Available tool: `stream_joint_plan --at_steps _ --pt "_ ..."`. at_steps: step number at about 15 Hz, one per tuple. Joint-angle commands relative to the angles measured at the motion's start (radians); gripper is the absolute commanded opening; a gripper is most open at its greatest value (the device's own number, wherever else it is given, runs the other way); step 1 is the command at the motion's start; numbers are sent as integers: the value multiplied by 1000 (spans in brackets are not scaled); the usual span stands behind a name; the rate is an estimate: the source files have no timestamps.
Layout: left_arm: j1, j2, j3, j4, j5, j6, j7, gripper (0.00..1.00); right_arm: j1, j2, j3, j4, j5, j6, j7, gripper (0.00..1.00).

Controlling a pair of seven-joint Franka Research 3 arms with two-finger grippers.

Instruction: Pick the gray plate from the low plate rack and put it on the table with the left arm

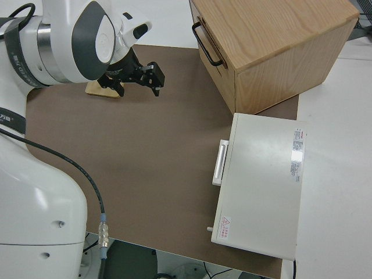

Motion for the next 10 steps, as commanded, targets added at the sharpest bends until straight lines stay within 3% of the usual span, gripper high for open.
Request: stream_joint_plan --at_steps 1,4,10 --pt "-3 -34 -1 -65 19 55 -10 995 -19 -3 18 9 -2 -14 13 983" --pt "8 -19 0 -119 13 150 -9 995 -20 -3 18 9 -2 -14 13 983" --pt "7 -13 0 -116 13 149 -7 983 -19 -3 18 9 -2 -14 13 983"
